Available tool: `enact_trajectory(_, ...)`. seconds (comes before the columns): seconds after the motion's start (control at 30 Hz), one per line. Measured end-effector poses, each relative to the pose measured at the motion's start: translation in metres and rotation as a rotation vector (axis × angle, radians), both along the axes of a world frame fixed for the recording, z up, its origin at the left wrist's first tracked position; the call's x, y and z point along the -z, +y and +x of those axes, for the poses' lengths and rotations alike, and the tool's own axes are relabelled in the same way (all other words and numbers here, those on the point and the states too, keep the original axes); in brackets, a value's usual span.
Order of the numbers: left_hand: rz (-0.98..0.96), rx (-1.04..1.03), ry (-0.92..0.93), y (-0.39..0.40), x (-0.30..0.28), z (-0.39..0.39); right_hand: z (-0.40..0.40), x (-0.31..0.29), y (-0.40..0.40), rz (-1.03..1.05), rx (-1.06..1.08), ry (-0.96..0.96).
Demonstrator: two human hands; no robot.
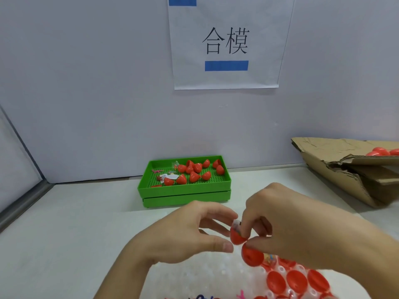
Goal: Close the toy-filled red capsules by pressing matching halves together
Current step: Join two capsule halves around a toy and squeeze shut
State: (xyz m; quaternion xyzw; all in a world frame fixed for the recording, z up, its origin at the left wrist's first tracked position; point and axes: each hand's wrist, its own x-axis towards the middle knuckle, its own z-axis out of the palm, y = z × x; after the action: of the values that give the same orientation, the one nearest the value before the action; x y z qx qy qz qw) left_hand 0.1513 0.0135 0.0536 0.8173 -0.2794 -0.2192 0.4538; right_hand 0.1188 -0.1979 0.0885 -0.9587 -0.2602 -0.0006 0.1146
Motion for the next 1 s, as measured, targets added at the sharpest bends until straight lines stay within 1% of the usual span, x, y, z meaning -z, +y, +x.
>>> enact_trajectory(0.17, -0.194, 0.012, 0.088, 0.001, -0.003, -0.003, -0.009, -0.009, 0.006, 0.019, -0.024, -0.068)
enact_trajectory(0.27, -0.266, -0.033, 0.077, 0.001, -0.005, -0.002, -0.011, -0.016, 0.007, 0.052, -0.020, -0.088)
enact_trajectory(0.4, -0.364, -0.162, 0.021, -0.002, -0.008, -0.001, -0.012, -0.023, -0.002, 0.191, 0.048, -0.140)
enact_trajectory(0.57, -0.389, -0.244, -0.034, -0.011, -0.009, -0.004, -0.008, -0.017, -0.002, 0.271, 0.137, -0.181)
enact_trajectory(0.7, -0.403, -0.268, -0.070, -0.019, -0.008, -0.007, -0.004, -0.010, 0.007, 0.349, 0.127, -0.189)
enact_trajectory(0.83, -0.390, -0.246, -0.084, -0.021, -0.008, -0.007, -0.001, -0.009, 0.011, 0.376, 0.111, -0.198)
enact_trajectory(1.0, -0.402, -0.244, -0.094, -0.020, -0.009, -0.007, 0.002, -0.009, 0.007, 0.476, 0.111, -0.197)
